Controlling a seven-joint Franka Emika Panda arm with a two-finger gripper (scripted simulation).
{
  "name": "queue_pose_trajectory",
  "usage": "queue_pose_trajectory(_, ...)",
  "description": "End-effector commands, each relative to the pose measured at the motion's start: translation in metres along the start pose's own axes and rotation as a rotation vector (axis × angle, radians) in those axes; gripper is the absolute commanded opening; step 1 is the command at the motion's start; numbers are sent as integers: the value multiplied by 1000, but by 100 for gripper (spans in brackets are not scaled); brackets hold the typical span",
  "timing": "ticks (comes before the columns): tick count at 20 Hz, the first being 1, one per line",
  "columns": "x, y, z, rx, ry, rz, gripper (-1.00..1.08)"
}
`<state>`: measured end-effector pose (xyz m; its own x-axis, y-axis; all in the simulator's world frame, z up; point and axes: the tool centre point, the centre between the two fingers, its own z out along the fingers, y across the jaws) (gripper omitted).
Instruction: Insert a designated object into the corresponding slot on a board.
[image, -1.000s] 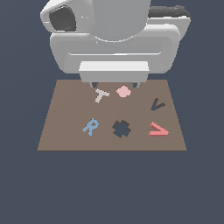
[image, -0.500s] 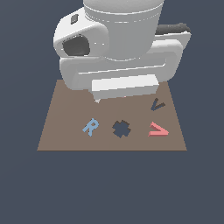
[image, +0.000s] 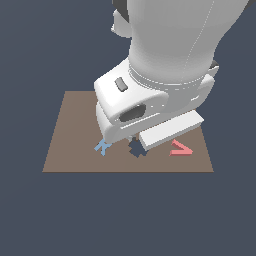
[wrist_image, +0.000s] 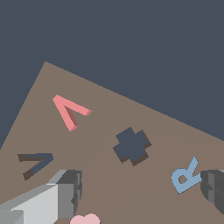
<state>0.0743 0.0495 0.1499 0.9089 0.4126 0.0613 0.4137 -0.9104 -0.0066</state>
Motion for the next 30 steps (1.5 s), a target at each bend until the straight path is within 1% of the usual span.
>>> queue_pose_trajectory(1, 12, -9, 14, 4, -8, -112, 100)
queue_pose_trajectory(5, 29, -27, 38, 8, -21, -298, 100)
queue_pose_trajectory(9, 40, -46, 59, 12, -33, -461, 100)
queue_pose_trajectory(16, 50, -73, 86, 17, -49, -676, 100)
queue_pose_trajectory(23, 52, -90, 102, 19, -59, -802, 100)
queue_pose_trajectory(30, 52, -94, 105, 19, -61, -832, 100)
